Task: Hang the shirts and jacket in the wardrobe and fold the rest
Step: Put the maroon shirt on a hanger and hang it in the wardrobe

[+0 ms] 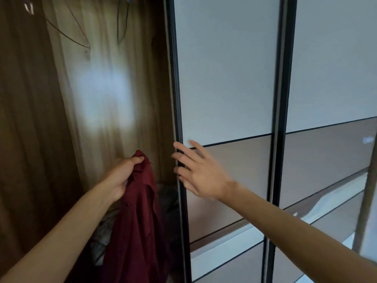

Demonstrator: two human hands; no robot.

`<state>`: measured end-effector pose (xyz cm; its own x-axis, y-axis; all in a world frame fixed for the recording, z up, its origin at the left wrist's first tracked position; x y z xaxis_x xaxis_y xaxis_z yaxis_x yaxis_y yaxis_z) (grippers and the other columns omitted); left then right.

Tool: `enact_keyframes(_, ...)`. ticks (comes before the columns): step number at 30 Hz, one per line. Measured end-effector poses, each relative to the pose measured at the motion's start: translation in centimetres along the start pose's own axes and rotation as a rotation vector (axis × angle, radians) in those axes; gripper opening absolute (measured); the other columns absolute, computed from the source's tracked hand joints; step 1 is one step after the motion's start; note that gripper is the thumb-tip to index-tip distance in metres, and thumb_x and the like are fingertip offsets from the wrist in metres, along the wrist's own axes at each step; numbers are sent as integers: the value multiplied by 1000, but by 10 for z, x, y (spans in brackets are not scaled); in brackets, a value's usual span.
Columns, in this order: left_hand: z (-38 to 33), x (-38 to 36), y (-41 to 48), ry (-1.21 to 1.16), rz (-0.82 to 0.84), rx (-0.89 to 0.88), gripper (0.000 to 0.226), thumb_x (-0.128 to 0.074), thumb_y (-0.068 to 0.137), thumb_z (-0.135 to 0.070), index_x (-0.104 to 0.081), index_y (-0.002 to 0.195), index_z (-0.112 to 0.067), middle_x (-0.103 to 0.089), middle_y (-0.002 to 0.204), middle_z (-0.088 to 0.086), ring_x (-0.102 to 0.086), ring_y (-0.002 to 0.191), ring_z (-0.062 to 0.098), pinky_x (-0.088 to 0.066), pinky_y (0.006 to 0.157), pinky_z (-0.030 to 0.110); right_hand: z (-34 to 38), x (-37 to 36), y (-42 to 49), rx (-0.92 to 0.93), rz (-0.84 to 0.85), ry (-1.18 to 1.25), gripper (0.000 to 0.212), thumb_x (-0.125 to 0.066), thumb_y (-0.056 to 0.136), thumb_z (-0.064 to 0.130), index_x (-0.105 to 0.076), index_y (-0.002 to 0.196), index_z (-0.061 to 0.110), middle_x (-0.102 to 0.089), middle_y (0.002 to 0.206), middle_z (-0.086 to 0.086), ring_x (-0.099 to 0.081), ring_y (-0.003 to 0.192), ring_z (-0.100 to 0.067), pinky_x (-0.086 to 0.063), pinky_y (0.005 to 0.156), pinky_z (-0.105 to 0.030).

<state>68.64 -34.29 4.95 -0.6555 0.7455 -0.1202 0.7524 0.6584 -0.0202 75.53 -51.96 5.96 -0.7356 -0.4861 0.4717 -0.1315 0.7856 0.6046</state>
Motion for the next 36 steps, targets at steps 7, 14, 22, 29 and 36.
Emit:
enact_keyframes(7, 15, -44, 27, 35, 70, 0, 9, -66, 92, -15, -66, 91, -6, -70, 67, 9, -66, 51, 19, -55, 51, 26, -38, -8, -37, -79, 85, -68, 35, -46, 94, 32, -73, 111, 16, -52, 144, -12, -23, 149, -32, -14, 122, -52)
enact_keyframes(14, 24, -91, 43, 16, 170, -7, 9, -70, 90, -15, -68, 94, -7, -72, 87, 12, -67, 74, 24, -56, 80, 36, -70, -24, -73, -218, 210, -123, 45, -38, 95, 32, -69, 123, 17, -42, 153, -14, -18, 151, -32, 0, 123, -47)
enact_keyframes(22, 47, -120, 53, 23, 290, 63, 21, -72, 88, -21, -70, 104, -8, -75, 98, 15, -71, 81, 27, -55, 66, 31, -112, -40, -113, -288, 293, -251, 44, -48, 94, 32, -64, 131, 14, -35, 157, -17, -17, 151, -31, -10, 123, -51)
enact_keyframes(29, 44, -140, 60, 31, 336, 44, 18, -70, 90, -23, -70, 101, -8, -75, 95, 13, -70, 83, 27, -55, 68, 31, -150, -57, -140, -372, 329, -298, 47, -59, 86, 32, -65, 129, 13, -38, 155, -16, -23, 150, -31, -9, 119, -51)
enact_keyframes(36, 36, -161, 77, 27, 328, -2, 15, -70, 90, -20, -72, 98, -7, -77, 88, 11, -71, 81, 26, -54, 69, 32, -187, -81, -173, -436, 432, -323, 58, -53, 93, 36, -49, 145, 11, -20, 163, -15, -9, 153, -30, -7, 121, -55)
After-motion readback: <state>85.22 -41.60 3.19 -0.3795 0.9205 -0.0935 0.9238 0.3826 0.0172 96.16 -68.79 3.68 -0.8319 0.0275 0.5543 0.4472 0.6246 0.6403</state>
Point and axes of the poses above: each hand's wrist, its own y-axis towards the middle knuckle, its own x-axis out of the back of the hand, z = x × y, the point moved 7 cm from there along y, towards the middle knuckle
